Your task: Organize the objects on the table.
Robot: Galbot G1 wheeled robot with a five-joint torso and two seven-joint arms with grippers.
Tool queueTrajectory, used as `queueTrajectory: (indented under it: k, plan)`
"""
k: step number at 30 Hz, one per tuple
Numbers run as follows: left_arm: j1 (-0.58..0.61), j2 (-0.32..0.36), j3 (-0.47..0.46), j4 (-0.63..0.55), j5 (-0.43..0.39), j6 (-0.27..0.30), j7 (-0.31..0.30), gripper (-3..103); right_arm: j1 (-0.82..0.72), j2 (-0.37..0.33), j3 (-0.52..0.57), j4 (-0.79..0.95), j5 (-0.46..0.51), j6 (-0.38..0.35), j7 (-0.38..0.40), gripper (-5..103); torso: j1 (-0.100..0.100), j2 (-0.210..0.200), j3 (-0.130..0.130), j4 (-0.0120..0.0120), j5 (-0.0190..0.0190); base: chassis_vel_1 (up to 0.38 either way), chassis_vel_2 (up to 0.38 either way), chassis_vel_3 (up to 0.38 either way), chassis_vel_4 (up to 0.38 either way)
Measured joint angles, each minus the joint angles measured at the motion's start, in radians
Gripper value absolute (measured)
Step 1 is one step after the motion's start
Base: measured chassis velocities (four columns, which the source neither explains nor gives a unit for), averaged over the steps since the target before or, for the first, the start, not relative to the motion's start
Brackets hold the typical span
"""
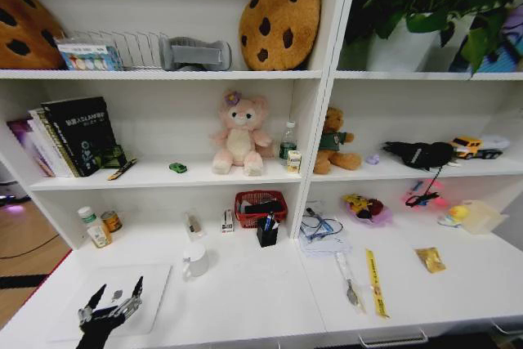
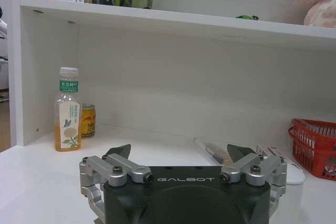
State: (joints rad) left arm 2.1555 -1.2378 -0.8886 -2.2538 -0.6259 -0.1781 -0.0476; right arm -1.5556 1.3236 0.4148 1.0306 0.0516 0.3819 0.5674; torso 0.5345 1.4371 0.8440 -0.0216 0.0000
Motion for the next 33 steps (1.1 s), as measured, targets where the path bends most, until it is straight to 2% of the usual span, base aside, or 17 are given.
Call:
queueTrajectory:
  k: [1,2,4,5,7,8,10,11,13,14,16,23,26,33]
  plan:
    - [0.0,0.0,0.0,0.0,0.0,0.0,0.0,100,-0.011,0.0,-0.001,0.005,-0.001,0.001,-0.004,44,0.0,0.0,0.0,0.0,-0.0001,0.0,0.0,0.0,0.0]
    - [0.0,0.0,0.0,0.0,0.0,0.0,0.0,100,-0.011,0.0,-0.001,0.005,-0.001,0.001,-0.004,44,0.0,0.0,0.0,0.0,-0.0001,0.0,0.0,0.0,0.0]
    - [0.0,0.0,0.0,0.0,0.0,0.0,0.0,100,-0.045,0.004,-0.006,0.012,-0.023,0.025,-0.006,54,0.0,0.0,0.0,-0.0001,-0.0001,0.0,0.0,0.0,0.0]
    - [0.0,0.0,0.0,0.0,0.0,0.0,0.0,100,-0.045,0.004,-0.006,0.012,-0.023,0.025,-0.006,54,0.0,0.0,0.0,-0.0001,-0.0001,0.0,0.0,0.0,0.0]
    - [0.0,0.0,0.0,0.0,0.0,0.0,0.0,100,-0.099,0.015,-0.01,0.038,-0.066,0.062,-0.002,65,0.0,0.0,0.0,0.0001,0.0001,0.0,0.0,0.0,0.0]
    - [0.0,0.0,0.0,0.0,0.0,0.0,0.0,100,-0.099,0.015,-0.01,0.038,-0.066,0.062,-0.002,65,0.0,0.0,0.0,0.0001,0.0001,0.0,0.0,0.0,0.0]
    - [0.0,0.0,0.0,0.0,0.0,0.0,0.0,100,-0.19,0.023,-0.016,0.106,-0.1,0.095,-0.003,76,0.0,0.0,0.0,-0.0003,0.0,0.0,0.0,0.0,0.0]
    - [0.0,0.0,0.0,0.0,0.0,0.0,0.0,100,-0.19,0.023,-0.016,0.106,-0.1,0.095,-0.003,76,0.0,0.0,0.0,-0.0003,0.0,0.0,0.0,0.0,0.0]
    - [0.0,0.0,0.0,0.0,0.0,0.0,0.0,100,-0.3,0.026,-0.019,0.217,-0.127,0.132,-0.005,87,0.0,0.0,0.0,-0.0004,-0.0001,0.0,0.0,0.0,0.0]
    - [0.0,0.0,0.0,0.0,0.0,0.0,0.0,100,-0.3,0.026,-0.019,0.217,-0.127,0.132,-0.005,87,0.0,0.0,0.0,-0.0004,-0.0001,0.0,0.0,0.0,0.0]
    - [0.0,0.0,0.0,0.0,0.0,0.0,0.0,100,-0.415,0.022,-0.019,0.337,-0.158,0.171,0.024,96,0.0,0.0,0.0,0.0003,0.0,0.0,0.0,0.0,0.0]
    - [0.0,0.0,0.0,0.0,0.0,0.0,0.0,100,-0.618,0.013,-0.008,0.543,-0.222,0.212,0.069,100,0.0,0.0,0.0,-0.0002,-0.0002,0.0,0.0,0.0,0.0]
    - [0.0,0.0,0.0,0.0,0.0,0.0,0.0,100,-0.736,0.004,-0.01,0.736,-0.272,0.23,0.076,100,0.0,0.0,0.0,0.0001,0.0,0.0,0.0,0.0,0.0]
    - [0.0,0.0,0.0,0.0,0.0,0.0,0.0,100,-0.825,-0.002,0.021,0.976,-0.324,0.214,0.074,100,0.0,0.0,0.0,0.0,-0.0001,0.0,0.0,0.0,0.0]
